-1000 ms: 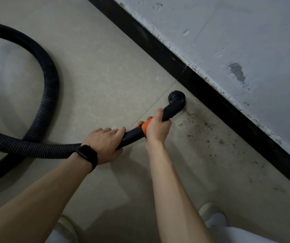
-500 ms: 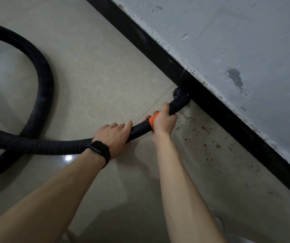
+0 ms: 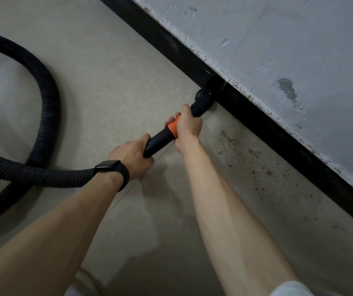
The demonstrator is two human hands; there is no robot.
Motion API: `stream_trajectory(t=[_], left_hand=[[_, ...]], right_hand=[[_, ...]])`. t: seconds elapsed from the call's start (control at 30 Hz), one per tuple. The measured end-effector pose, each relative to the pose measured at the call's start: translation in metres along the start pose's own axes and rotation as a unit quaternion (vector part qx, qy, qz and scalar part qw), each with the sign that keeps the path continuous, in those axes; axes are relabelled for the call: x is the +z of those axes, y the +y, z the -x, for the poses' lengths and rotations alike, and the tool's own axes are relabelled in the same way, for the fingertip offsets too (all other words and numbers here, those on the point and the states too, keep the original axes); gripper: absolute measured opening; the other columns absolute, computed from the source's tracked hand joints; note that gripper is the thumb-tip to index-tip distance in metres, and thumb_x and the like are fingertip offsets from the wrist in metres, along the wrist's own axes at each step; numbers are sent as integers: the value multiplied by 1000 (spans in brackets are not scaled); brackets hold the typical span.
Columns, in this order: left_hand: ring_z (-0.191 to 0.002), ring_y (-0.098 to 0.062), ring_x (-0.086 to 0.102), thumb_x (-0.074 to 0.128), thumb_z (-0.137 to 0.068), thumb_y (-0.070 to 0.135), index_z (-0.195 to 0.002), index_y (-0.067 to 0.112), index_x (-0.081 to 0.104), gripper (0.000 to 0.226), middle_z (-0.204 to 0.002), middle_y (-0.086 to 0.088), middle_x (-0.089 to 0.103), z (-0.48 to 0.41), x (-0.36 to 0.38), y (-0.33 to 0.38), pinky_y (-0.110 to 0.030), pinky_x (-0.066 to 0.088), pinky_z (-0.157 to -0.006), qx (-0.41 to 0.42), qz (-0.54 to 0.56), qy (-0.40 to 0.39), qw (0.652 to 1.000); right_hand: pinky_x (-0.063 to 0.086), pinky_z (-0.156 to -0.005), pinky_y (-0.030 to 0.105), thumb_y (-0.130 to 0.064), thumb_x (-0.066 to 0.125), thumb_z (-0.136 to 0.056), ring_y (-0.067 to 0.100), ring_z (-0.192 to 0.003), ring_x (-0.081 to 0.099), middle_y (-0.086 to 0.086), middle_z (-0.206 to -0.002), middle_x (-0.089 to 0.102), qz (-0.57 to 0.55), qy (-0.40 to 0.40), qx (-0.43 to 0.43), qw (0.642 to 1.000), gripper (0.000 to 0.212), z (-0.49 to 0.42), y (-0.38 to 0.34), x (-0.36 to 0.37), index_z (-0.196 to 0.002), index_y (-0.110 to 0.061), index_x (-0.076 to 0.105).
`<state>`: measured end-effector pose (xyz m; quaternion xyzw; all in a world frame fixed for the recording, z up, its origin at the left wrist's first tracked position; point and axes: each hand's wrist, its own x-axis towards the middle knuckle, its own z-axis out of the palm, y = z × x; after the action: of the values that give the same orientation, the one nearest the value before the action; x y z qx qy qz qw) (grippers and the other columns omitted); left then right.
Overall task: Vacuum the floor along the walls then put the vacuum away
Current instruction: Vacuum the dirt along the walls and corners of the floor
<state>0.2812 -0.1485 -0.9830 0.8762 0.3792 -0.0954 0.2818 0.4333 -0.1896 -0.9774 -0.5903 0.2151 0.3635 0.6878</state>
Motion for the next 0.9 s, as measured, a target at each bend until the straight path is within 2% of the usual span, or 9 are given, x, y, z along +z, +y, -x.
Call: stream_trajectory(t=[0.07, 0.2, 0.27, 0.33, 0.43, 0.53, 0.67, 0.8, 0.9], left_hand=[[-54, -11, 51, 58, -87, 34, -90, 34, 35, 23, -67, 9, 53, 7, -3, -4, -24, 30, -46, 35, -26, -5, 999], [-53, -16, 52, 50, -89, 51, -90, 33, 25, 31, -69, 9, 52, 38, -7, -32, -26, 28, -44, 135, -188, 7, 973], [-55, -20, 59, 53, -87, 54, -91, 29, 37, 31, -68, 7, 58, 56, -8, -51, -26, 32, -44, 194, -222, 27, 955], [-49, -20, 59, 50, -86, 59, -89, 24, 49, 36, -61, 7, 58, 73, -9, -67, -25, 35, -42, 253, -241, 53, 936], [-45, -20, 56, 35, -86, 65, -87, 21, 53, 48, -57, 6, 56, 92, -9, -81, -24, 37, -41, 317, -239, 61, 916], [-46, -21, 56, 35, -87, 63, -87, 18, 57, 50, -60, 4, 57, 105, -7, -84, -26, 41, -42, 369, -232, 55, 898], [-44, -17, 54, 37, -86, 61, -85, 18, 59, 48, -57, 6, 55, 115, -2, -77, -21, 38, -41, 402, -243, 45, 881], [-45, -21, 56, 36, -87, 59, -84, 15, 59, 50, -58, 3, 57, 110, 0, -67, -25, 41, -41, 395, -232, 44, 888], [-45, -24, 57, 35, -88, 60, -85, 13, 60, 54, -59, 1, 58, 104, 0, -54, -26, 44, -42, 378, -225, 42, 897]], right_hand=[[53, -51, 29, -21, 54, -101, 11, -43, 57, 6, -78, 57, 17, 33, 0, 999, 28, 5, 6, -2, -120, 0, 52], [54, -52, 30, -27, 56, -102, 12, -43, 57, 6, -80, 58, -14, 61, 9, 998, 31, 33, 48, -19, -125, -7, 47], [55, -54, 33, -27, 56, -103, 14, -42, 55, 5, -76, 56, -42, 68, 16, 997, 30, 52, 71, -26, -124, -8, 45], [55, -58, 36, -28, 56, -104, 15, -43, 55, 4, -74, 55, -60, 71, 26, 995, 29, 71, 90, -34, -122, -8, 44], [56, -58, 36, -29, 56, -104, 16, -46, 57, 2, -73, 55, -84, 87, 41, 992, 24, 96, 111, -49, -117, -12, 44], [57, -58, 34, -31, 57, -103, 17, -47, 58, 3, -76, 56, -94, 113, 55, 988, 20, 117, 122, -65, -113, -18, 45], [57, -59, 36, -33, 58, -102, 16, -46, 57, 2, -74, 56, -99, 142, 56, 983, 21, 127, 127, -79, -113, -18, 47], [56, -58, 37, -34, 57, -103, 17, -44, 55, 5, -77, 54, -99, 150, 47, 983, 24, 121, 117, -79, -113, -15, 47], [55, -56, 36, -33, 58, -102, 17, -43, 53, 3, -72, 54, -101, 149, 41, 983, 26, 111, 105, -80, -113, -13, 47]])
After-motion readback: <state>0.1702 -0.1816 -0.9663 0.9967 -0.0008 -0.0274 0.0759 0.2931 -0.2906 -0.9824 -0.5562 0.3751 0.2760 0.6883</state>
